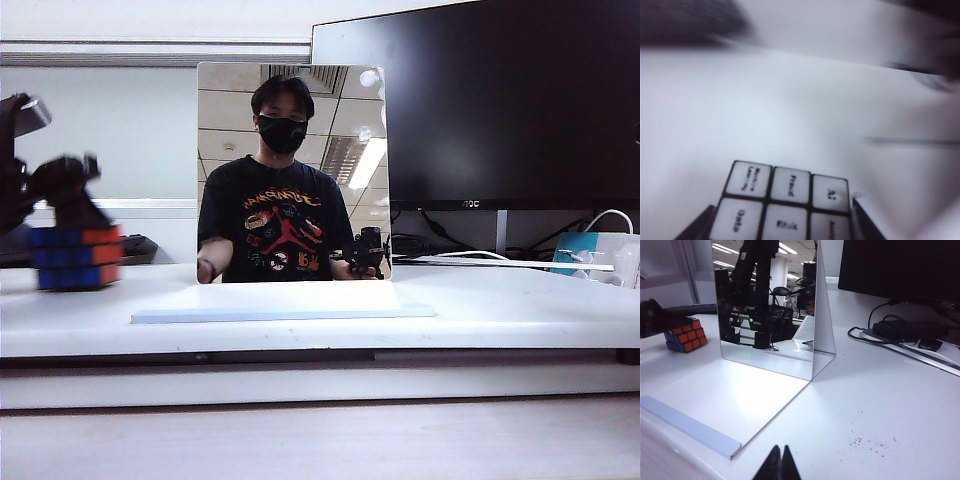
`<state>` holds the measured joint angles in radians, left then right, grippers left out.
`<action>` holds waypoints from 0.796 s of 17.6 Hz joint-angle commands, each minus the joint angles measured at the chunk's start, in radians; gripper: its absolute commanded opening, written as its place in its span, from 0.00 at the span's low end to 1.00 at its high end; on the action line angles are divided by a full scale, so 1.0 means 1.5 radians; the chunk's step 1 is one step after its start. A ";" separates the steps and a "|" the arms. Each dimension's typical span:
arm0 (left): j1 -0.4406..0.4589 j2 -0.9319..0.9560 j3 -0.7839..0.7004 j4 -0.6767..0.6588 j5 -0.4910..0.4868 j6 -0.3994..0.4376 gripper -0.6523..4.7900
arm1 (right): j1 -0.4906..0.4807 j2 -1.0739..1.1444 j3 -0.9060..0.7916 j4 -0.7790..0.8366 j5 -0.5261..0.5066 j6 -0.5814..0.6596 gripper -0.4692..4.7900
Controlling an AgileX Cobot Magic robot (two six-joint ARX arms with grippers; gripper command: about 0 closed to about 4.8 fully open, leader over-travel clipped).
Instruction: Move the the Rubik's Cube near the mirror.
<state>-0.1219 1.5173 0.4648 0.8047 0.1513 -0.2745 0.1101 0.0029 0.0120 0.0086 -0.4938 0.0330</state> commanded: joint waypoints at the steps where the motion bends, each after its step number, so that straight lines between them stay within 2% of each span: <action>1: -0.063 -0.076 -0.003 -0.079 -0.017 -0.056 0.11 | -0.001 0.000 -0.003 0.008 -0.002 0.001 0.09; 4: -0.164 -0.164 -0.003 -0.155 -0.129 -0.047 0.11 | -0.001 0.000 -0.003 0.008 -0.001 0.001 0.09; 5: -0.207 -0.189 -0.003 -0.178 -0.168 -0.056 0.11 | -0.001 0.000 -0.003 0.008 -0.002 0.001 0.09; 6: -0.259 -0.204 -0.003 -0.190 -0.213 -0.090 0.11 | 0.000 0.000 -0.003 0.007 -0.001 0.001 0.09; 7: -0.283 -0.205 -0.003 -0.191 -0.232 -0.111 0.11 | -0.001 0.000 -0.003 0.008 0.001 0.001 0.09; 8: -0.379 -0.198 -0.003 -0.190 -0.346 -0.156 0.11 | -0.001 0.000 -0.003 0.008 0.003 0.001 0.09; 9: -0.454 -0.184 -0.002 -0.172 -0.437 -0.175 0.11 | -0.001 0.000 -0.003 0.008 0.003 0.001 0.09; 10: -0.505 -0.151 0.000 -0.112 -0.482 -0.189 0.11 | -0.001 0.000 -0.003 0.007 0.001 0.001 0.09; 11: -0.514 -0.101 0.026 -0.081 -0.487 -0.190 0.11 | -0.001 0.000 -0.003 0.007 0.001 0.001 0.09; 12: -0.514 -0.057 0.063 -0.076 -0.469 -0.189 0.11 | 0.000 0.000 -0.003 0.007 0.001 0.001 0.09; 14: -0.526 0.007 0.125 -0.076 -0.477 -0.190 0.11 | -0.001 0.000 -0.003 0.008 0.001 0.001 0.09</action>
<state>-0.9035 1.5120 0.6273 0.6659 -0.5598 -0.5568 0.1101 0.0029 0.0120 0.0086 -0.4911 0.0330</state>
